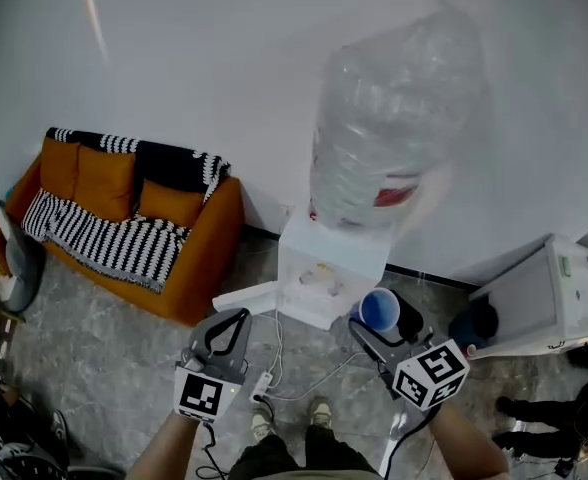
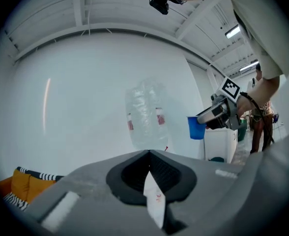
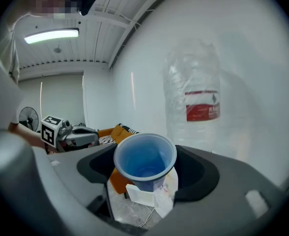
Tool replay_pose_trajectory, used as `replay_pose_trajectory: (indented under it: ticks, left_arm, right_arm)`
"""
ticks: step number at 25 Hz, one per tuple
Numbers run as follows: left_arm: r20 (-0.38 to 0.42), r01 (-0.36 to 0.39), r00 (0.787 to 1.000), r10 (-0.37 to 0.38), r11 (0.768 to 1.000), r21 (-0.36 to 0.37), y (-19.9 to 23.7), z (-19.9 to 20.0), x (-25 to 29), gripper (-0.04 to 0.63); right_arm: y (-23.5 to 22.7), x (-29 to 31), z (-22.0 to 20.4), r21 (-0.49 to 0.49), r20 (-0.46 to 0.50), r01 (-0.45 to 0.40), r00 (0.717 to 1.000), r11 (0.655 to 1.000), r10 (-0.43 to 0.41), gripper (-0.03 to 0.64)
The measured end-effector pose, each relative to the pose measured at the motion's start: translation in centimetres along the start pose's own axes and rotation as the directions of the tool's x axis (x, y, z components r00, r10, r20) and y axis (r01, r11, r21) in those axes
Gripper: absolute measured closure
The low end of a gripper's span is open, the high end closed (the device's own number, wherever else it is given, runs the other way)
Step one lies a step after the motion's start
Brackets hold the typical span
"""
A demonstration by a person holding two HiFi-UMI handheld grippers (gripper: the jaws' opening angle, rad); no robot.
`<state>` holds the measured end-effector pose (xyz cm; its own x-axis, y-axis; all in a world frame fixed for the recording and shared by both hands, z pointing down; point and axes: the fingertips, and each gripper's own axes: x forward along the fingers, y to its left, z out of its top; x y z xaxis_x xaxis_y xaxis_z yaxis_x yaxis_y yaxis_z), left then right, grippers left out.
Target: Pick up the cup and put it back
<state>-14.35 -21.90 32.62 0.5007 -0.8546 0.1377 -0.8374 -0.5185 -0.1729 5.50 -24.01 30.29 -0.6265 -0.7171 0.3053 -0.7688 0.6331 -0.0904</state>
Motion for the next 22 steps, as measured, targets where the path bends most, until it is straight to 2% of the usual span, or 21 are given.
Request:
replay_pose_trajectory:
  ticks: [1, 5, 9, 14, 19, 22]
  left_arm:
    - [0.004, -0.003, 1.000, 0.003, 1.000, 0.006, 0.0, 1.1, -0.4, 0.594]
    - [0.015, -0.030, 0.999, 0.031, 0.997, -0.067, 0.0, 4.7, -2.1, 0.594]
    - [0.030, 0.002, 1.000, 0.000, 0.997, -0.077, -1.5, 7.4, -3.9, 0.594]
    - [0.047, 0.005, 0.999, -0.003, 0.999, -0.045, -2.6, 10.0, -6.0, 0.594]
    - [0.087, -0.020, 0.996, 0.028, 0.996, -0.091, -3.0, 12.7, -7.9, 0.594]
    - [0.096, -0.046, 0.994, 0.056, 0.993, -0.109, -3.0, 12.9, -8.5, 0.594]
  right_arm:
    - [0.4, -0.9, 1.2, -0.011, 0.011, 0.001, 1.000, 1.000, -0.001, 0.249]
    - [1.8, -4.2, 5.1, -0.040, 0.057, 0.003, 0.998, 0.999, -0.001, 0.249]
    - [4.0, -7.3, 7.4, -0.068, 0.087, -0.007, 0.996, 0.998, 0.013, 0.249]
    - [5.9, -9.9, 9.0, -0.093, 0.113, -0.022, 0.993, 0.995, 0.033, 0.249]
    - [7.1, -11.4, 9.5, -0.110, 0.110, -0.045, 0.992, 0.993, 0.057, 0.249]
    - [7.8, -11.6, 9.0, -0.109, 0.103, -0.060, 0.992, 0.992, 0.071, 0.249]
